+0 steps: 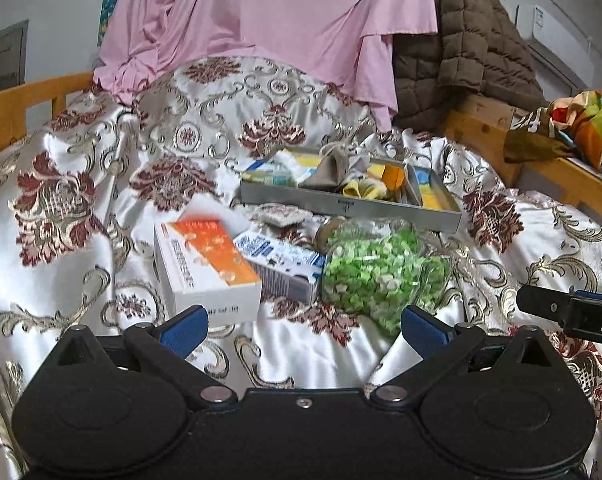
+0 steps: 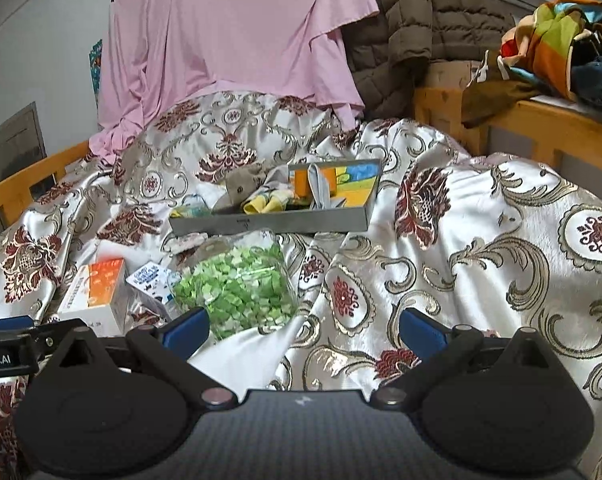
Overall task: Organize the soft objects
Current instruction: 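Move both tools back from the tray to the remaining pile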
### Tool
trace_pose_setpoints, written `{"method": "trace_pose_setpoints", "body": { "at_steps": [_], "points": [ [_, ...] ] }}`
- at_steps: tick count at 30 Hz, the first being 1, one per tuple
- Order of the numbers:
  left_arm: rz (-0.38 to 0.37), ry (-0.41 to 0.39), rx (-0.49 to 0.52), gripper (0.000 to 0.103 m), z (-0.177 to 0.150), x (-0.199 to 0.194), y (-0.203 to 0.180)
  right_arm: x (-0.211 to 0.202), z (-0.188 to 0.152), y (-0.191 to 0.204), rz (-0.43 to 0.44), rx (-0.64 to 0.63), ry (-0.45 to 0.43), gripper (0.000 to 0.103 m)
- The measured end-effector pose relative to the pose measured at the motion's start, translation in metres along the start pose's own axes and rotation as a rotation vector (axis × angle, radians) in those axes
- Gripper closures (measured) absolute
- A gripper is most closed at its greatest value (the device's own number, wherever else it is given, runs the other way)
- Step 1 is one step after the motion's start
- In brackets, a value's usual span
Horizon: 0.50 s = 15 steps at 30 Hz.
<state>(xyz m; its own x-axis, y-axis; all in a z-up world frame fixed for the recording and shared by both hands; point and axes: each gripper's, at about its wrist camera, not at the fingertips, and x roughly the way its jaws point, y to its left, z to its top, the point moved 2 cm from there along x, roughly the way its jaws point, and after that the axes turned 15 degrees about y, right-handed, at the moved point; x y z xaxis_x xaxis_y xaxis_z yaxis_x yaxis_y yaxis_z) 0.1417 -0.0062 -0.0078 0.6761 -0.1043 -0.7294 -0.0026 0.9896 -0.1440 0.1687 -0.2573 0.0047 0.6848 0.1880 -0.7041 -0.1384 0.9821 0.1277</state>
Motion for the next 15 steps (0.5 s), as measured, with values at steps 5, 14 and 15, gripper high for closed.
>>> {"method": "trace_pose_setpoints", "body": {
  "at_steps": [5, 14, 15],
  "points": [
    [0.012, 0.018, 0.003, 0.001, -0.006, 0.003, 0.000, 0.003, -0.001, 0.002, 0.003, -0.008, 0.021, 0.000],
    [0.037, 0.058, -0.018, 0.001, -0.012, 0.007, 0.007, 0.015, -0.006, 0.011, 0.013, -0.052, 0.094, 0.000],
    [0.037, 0.064, -0.025, 0.001, -0.013, 0.008, 0.008, 0.016, -0.006, 0.012, 0.014, -0.056, 0.100, 0.000]
  ]
}}
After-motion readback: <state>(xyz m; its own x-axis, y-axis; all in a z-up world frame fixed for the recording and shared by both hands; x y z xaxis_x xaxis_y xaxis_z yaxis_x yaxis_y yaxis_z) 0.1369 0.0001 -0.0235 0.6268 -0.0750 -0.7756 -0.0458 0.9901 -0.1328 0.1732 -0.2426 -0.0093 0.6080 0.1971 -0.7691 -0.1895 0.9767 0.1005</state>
